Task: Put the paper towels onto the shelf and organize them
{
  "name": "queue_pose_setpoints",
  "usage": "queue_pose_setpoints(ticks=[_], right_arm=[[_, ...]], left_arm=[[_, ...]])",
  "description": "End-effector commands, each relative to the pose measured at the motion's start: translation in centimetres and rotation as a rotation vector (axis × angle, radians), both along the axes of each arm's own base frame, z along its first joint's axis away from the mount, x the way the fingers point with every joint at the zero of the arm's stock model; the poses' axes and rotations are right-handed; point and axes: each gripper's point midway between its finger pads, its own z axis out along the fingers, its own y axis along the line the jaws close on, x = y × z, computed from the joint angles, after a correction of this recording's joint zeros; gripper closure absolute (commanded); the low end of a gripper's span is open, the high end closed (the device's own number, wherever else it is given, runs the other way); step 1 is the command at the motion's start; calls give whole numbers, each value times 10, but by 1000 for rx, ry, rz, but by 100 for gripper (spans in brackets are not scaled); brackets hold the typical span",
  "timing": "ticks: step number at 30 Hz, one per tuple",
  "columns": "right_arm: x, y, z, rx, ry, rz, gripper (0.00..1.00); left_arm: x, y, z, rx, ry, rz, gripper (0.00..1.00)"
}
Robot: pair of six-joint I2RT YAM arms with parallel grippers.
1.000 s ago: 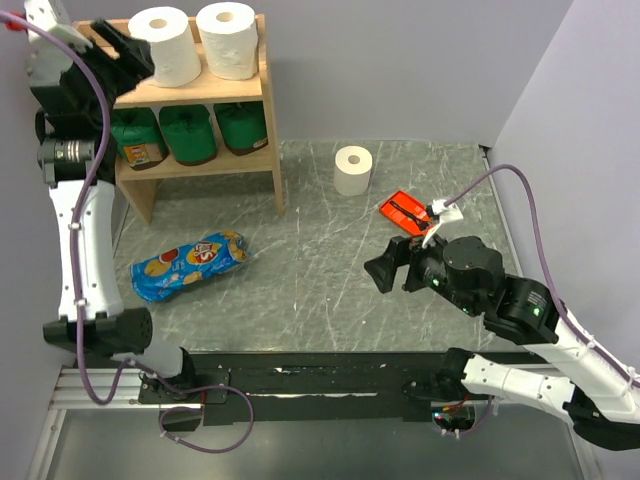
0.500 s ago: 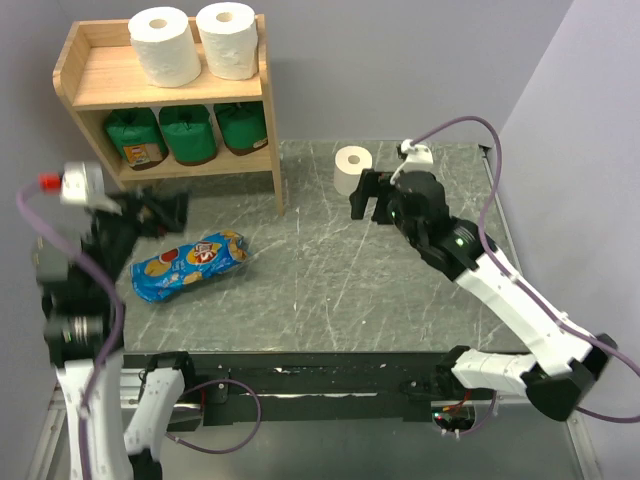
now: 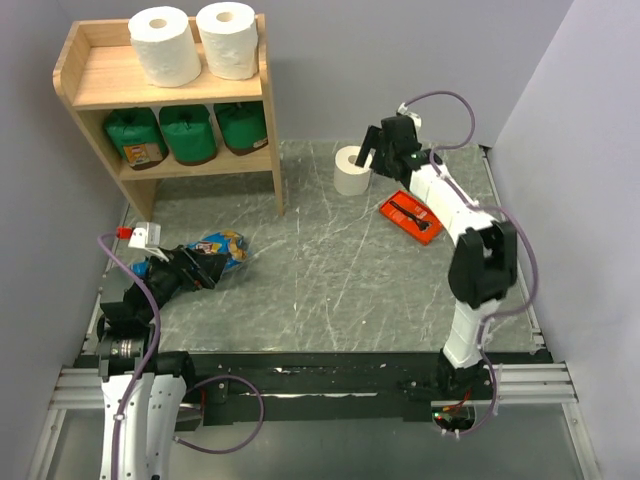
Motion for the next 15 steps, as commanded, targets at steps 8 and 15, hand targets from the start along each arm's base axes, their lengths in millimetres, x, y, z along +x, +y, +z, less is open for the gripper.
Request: queue_pose_setpoints(ticks=[8, 15], right_arm=[[104, -3, -6, 148, -59, 85, 5], [119, -5, -25, 148, -47, 79, 7]], left_arm=[[-5, -13, 24, -1, -112, -90, 4], [-3, -9, 25, 5, -113, -68, 4]])
